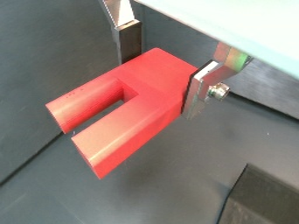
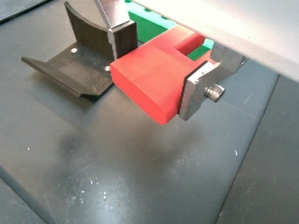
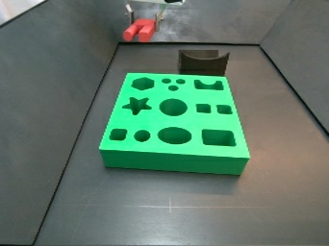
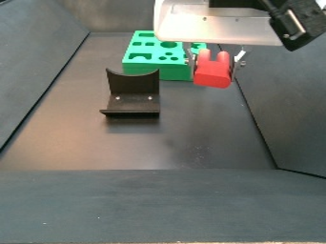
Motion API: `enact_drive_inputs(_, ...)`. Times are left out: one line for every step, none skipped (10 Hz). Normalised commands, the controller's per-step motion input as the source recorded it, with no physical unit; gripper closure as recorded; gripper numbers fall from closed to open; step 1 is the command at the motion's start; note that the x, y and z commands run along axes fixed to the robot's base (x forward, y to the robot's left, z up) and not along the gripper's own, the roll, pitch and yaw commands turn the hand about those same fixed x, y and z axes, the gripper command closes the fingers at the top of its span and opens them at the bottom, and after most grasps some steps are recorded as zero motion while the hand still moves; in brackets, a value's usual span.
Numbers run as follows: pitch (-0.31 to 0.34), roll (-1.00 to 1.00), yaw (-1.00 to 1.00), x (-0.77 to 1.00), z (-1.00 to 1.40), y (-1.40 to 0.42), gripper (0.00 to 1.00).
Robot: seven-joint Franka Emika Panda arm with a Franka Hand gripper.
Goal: Pick up the square-circle object. Move up. Rotate the square-circle object. Place the square-circle object on the fixture. Regrasp the square-circle object. Move to above the board. Insert the square-circle object.
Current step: Rotate the square-circle object.
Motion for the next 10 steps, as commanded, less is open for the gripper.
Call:
enact_drive_inputs(-0.004, 0.00, -1.00, -0.05, -0.05, 0.01, 1.00)
enact_drive_inputs(-0.005, 0.00, -1.00, -0.03, -0.03, 0.01, 1.00)
enact_drive_inputs(-0.005, 0.00, -1.00, -0.02, -0.02, 0.01, 1.00)
enact_drive_inputs(-0.006, 0.00, -1.00, -0.02, -0.02, 0.01, 1.00)
enact_drive_inputs(-0.006, 0.00, -1.00, -0.02, -0.01, 0.01, 1.00)
enact_drive_inputs(-0.006, 0.00, -1.00, -0.01, -0.01, 0.01, 1.00)
enact_drive_inputs(-0.006, 0.00, -1.00, -0.01, -0.01, 0.01, 1.00)
enact_drive_inputs(-0.006, 0.00, -1.00, -0.01, -0.01, 0.01, 1.00)
enact_drive_inputs(-0.007, 0.00, -1.00, -0.01, -0.01, 0.01, 1.00)
enact_drive_inputs(-0.007, 0.00, -1.00, -0.01, -0.01, 0.01, 1.00)
